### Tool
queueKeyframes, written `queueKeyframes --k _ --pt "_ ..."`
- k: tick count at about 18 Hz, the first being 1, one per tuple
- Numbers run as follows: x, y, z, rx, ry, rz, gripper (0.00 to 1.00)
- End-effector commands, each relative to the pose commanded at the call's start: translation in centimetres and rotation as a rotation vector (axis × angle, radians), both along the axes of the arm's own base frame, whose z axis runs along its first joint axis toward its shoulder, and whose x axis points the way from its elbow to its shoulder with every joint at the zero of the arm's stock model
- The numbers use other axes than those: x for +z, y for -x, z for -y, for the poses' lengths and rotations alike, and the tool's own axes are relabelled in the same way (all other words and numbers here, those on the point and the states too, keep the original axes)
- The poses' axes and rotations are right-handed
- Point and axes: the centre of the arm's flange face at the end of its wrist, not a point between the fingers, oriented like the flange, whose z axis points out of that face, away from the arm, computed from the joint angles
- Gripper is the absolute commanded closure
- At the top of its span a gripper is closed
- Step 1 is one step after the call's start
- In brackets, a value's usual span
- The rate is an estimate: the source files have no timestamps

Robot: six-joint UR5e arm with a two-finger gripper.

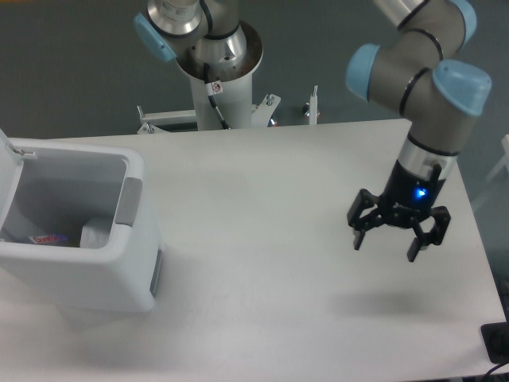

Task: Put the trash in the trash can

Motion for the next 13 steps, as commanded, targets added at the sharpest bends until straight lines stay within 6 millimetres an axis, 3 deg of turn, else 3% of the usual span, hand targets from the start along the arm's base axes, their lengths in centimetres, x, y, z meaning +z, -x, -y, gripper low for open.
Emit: queueKeyframes --k 6,9,13 --pt "-1.3 0.8 -1.2 -0.200 0.138 -0.103 0.00" --pt "-2.2 0.1 -1.4 -0.315 0.239 -0.141 0.00" --pt "-3.1 -0.5 -1.9 -0.341 0.288 -0.148 0.00"
